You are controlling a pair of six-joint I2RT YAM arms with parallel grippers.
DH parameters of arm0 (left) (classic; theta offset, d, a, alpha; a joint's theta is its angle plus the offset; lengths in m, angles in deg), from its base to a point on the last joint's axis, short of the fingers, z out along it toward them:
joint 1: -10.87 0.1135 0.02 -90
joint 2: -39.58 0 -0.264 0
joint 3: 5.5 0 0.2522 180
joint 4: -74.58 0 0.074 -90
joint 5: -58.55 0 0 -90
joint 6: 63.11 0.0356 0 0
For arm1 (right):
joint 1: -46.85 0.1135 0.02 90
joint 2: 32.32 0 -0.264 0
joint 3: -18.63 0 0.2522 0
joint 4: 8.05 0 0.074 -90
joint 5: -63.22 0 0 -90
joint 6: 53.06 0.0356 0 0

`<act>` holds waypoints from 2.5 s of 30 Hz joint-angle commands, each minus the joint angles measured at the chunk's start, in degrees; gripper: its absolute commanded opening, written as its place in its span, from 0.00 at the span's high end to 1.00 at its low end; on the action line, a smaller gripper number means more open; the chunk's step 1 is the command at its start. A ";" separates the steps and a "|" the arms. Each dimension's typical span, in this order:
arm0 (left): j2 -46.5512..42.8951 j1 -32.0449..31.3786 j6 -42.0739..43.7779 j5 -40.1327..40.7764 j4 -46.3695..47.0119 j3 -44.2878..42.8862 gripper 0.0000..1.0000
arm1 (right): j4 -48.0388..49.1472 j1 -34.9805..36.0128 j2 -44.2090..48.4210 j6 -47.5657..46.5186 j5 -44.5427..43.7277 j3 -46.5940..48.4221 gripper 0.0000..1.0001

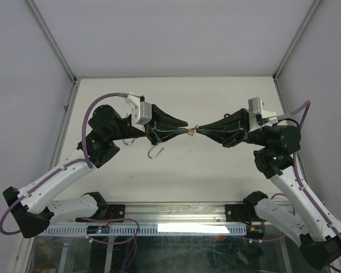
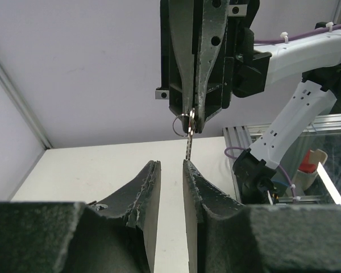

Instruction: Unlock with the key

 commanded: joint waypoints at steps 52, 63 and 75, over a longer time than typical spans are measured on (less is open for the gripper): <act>3.13 -0.60 -9.42 -3.30 12.35 -0.23 0.82 | -3.26 -0.07 0.87 -5.68 -1.70 0.50 1.00; 2.57 -0.68 -8.61 -2.66 10.85 -0.30 1.00 | -3.35 -0.12 0.50 -6.03 -1.65 1.07 1.00; 2.29 -0.68 -8.33 -1.01 8.46 0.12 1.00 | -2.70 -0.12 0.55 -5.37 -0.95 1.74 1.00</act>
